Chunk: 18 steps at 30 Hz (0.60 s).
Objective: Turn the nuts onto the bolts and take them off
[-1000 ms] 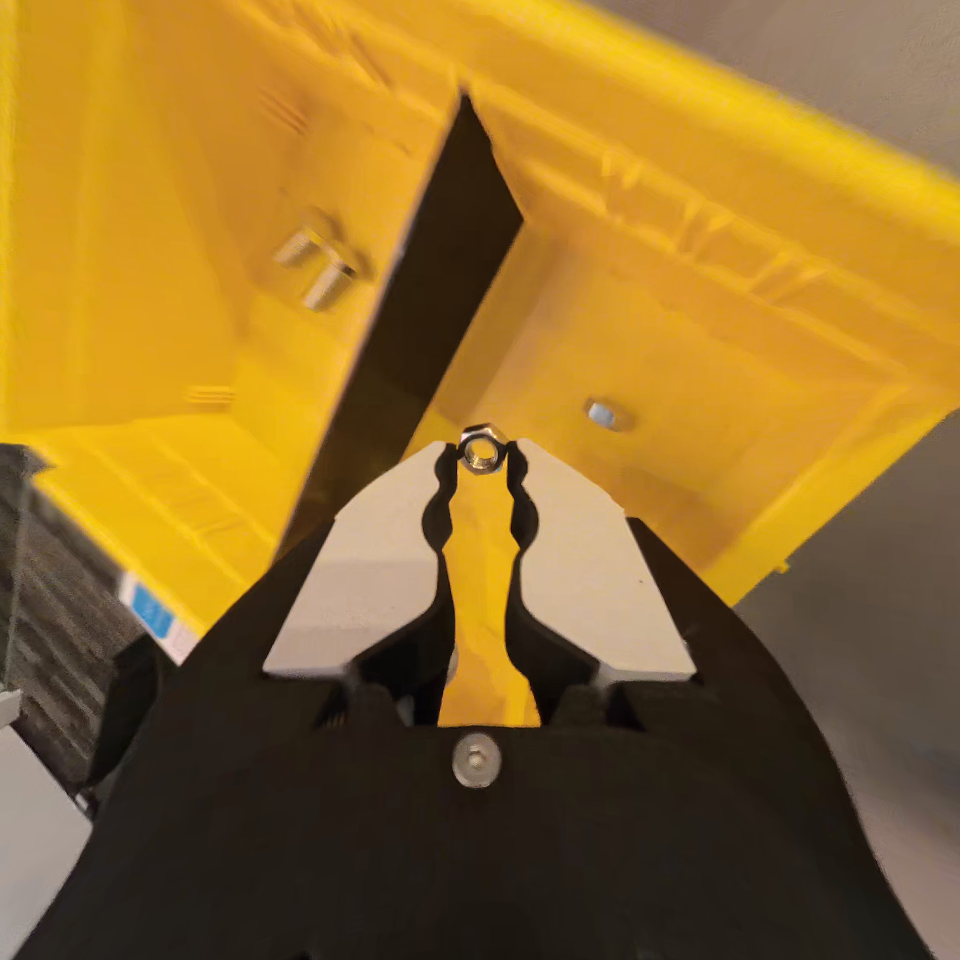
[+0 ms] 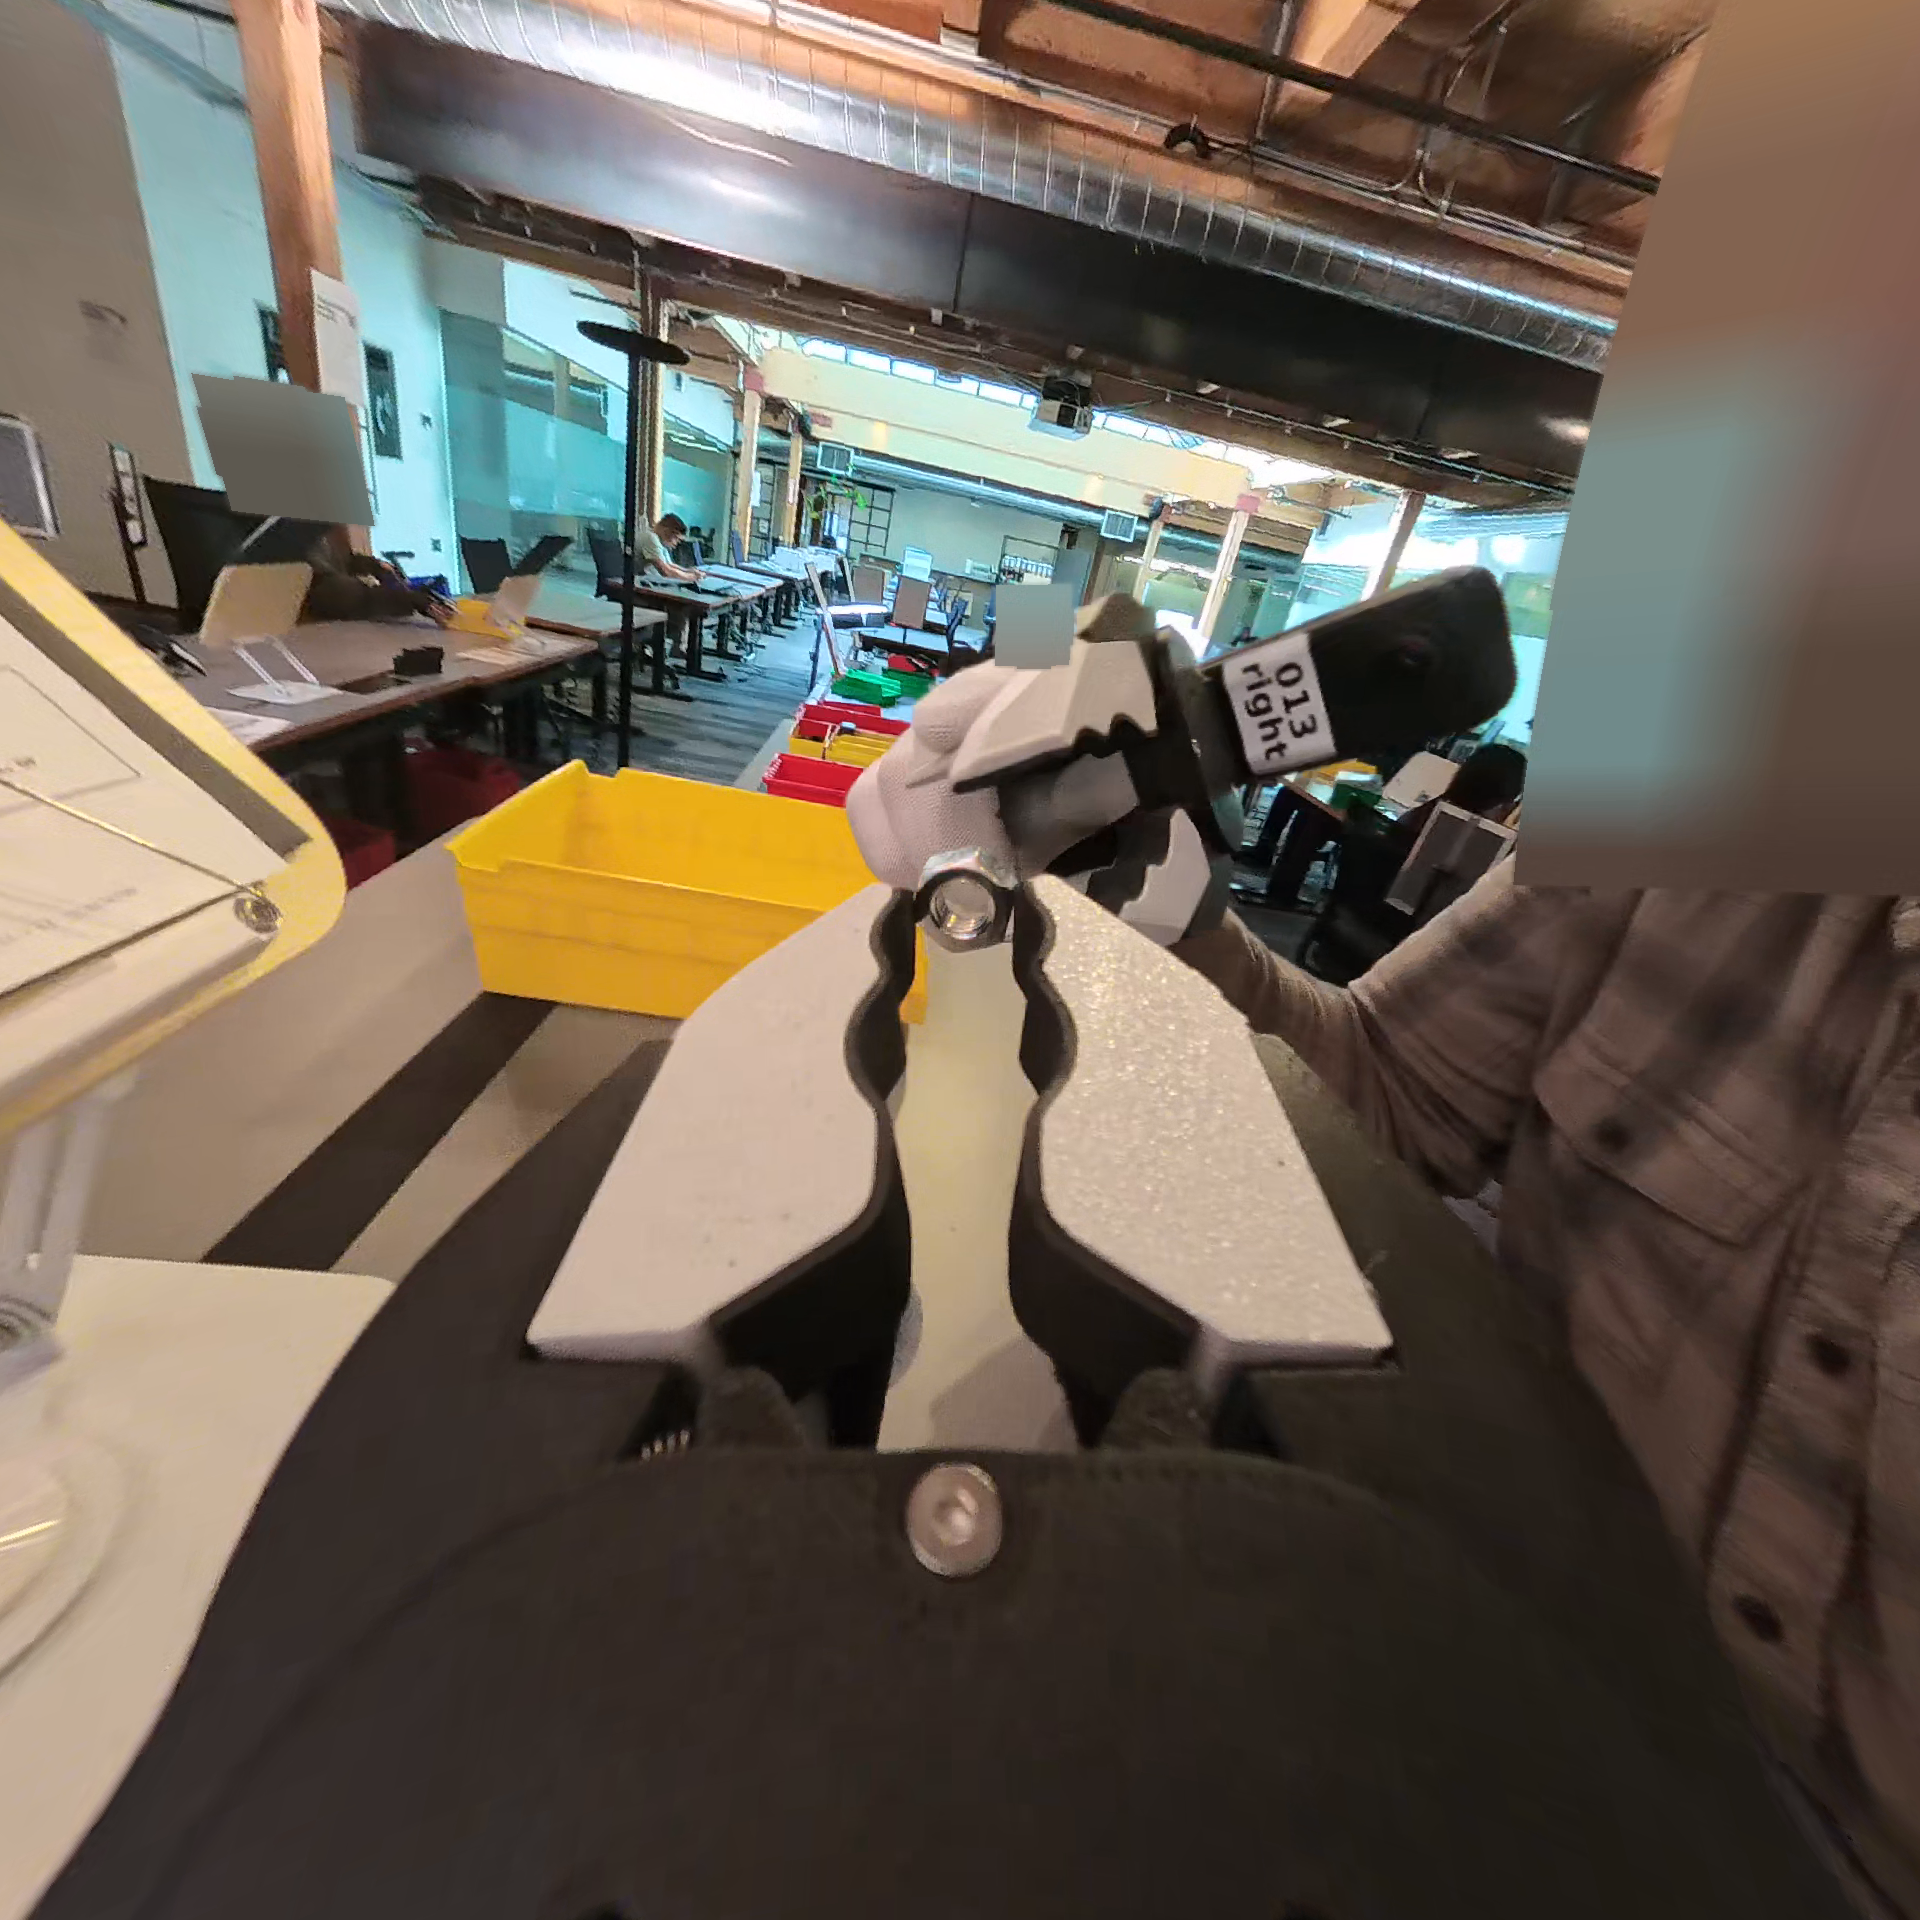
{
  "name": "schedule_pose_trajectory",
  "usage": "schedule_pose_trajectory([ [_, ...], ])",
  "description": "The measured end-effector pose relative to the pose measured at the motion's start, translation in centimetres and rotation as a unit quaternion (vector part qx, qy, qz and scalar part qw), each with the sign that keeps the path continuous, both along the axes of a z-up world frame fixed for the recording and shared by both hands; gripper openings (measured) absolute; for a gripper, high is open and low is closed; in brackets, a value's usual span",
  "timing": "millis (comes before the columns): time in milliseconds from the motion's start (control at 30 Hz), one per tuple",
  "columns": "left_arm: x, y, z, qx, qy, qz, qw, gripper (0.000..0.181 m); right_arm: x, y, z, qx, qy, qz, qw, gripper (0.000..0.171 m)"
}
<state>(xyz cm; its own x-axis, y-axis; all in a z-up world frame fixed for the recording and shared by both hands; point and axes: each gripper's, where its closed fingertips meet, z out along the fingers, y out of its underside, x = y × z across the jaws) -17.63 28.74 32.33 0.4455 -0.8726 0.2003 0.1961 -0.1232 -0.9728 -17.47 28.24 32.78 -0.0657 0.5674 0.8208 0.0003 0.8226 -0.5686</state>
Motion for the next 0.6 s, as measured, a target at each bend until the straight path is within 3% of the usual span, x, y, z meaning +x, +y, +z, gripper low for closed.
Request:
schedule_pose_trajectory([
  [133,-0.2,-0.9,-0.4,-0.011,-0.004,-0.029,1.0,0.018,-1.1,-0.8,-0.8,0.064,-0.011,-0.022,0.998,0.032],
  [600,1.3,-2.7,-0.7,0.0,0.003,-0.089,0.996,0.018,-1.0,-2.4,-1.0,0.048,-0.022,0.013,0.999,0.015],
])
